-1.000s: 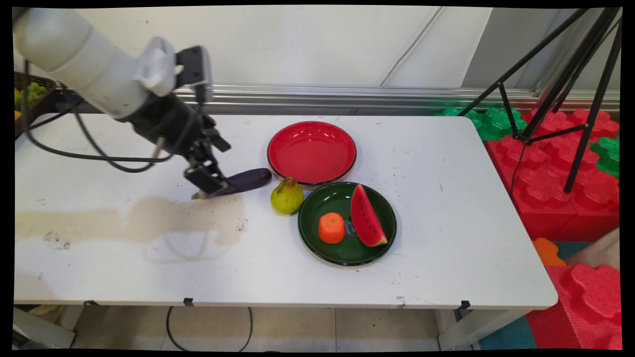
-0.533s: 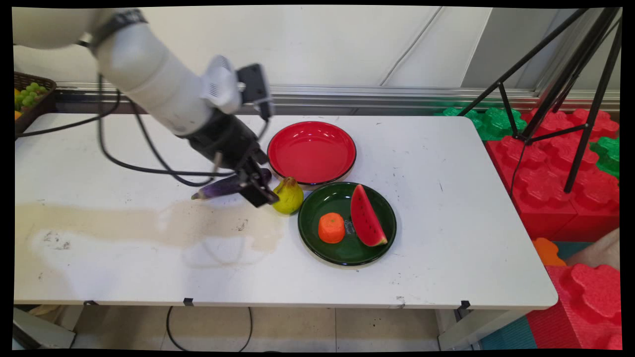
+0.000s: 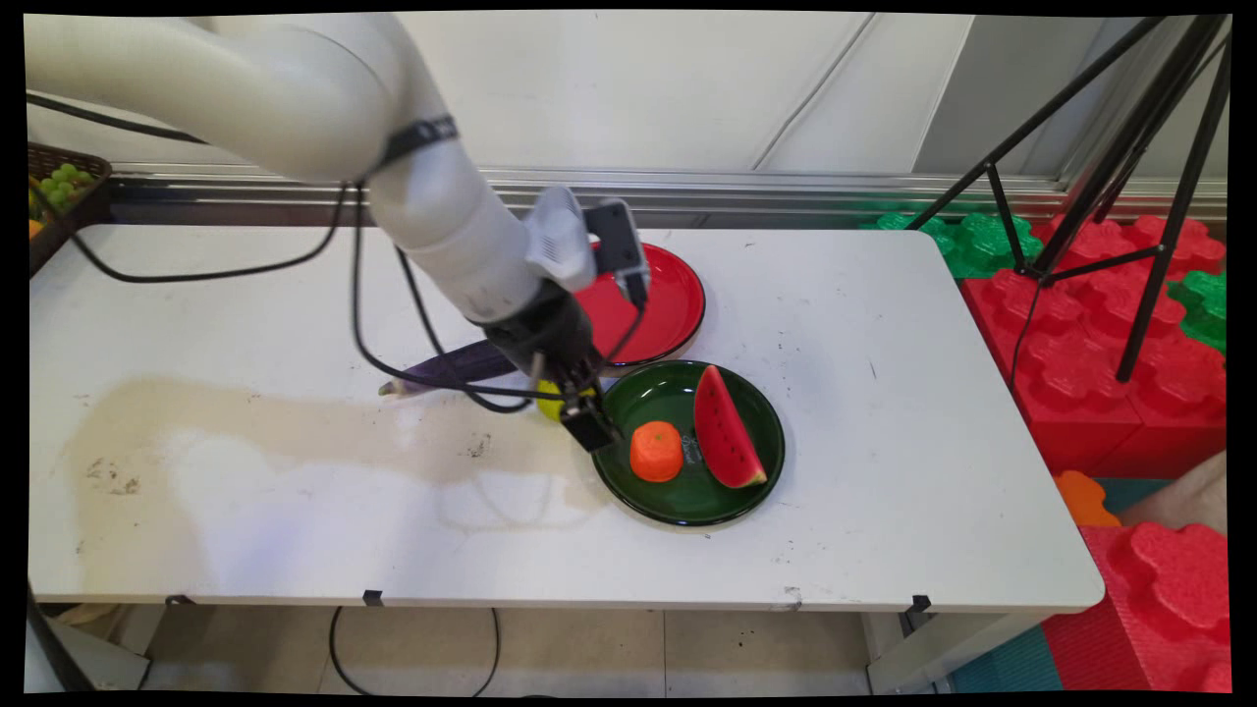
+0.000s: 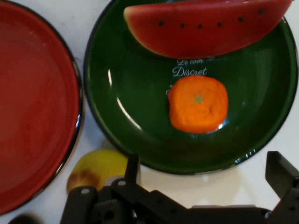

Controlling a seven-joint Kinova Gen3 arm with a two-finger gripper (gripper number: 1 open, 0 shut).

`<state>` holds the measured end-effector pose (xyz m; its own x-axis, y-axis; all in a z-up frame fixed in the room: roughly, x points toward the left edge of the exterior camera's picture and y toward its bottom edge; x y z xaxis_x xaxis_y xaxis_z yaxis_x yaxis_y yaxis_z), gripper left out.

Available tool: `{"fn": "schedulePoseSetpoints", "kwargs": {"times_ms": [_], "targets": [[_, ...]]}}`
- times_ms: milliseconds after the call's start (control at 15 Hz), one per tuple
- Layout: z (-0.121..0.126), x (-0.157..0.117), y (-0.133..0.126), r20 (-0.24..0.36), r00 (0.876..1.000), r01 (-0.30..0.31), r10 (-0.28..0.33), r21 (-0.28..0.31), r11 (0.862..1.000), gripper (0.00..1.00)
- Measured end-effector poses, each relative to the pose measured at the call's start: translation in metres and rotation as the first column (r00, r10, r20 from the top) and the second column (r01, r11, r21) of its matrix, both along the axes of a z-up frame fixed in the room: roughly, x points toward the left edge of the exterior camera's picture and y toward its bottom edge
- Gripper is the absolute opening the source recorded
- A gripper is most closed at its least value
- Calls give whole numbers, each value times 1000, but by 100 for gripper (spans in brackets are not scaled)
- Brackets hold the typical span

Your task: Pick up the mandarin from the green plate

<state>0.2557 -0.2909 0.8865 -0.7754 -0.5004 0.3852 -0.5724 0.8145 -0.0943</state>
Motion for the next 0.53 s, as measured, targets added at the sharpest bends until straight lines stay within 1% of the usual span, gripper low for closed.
{"fn": "schedulePoseSetpoints", "kwargs": {"times_ms": [533], "targets": [[-49, -30, -31, -11, 1000, 28, -27, 38, 999, 100]]}}
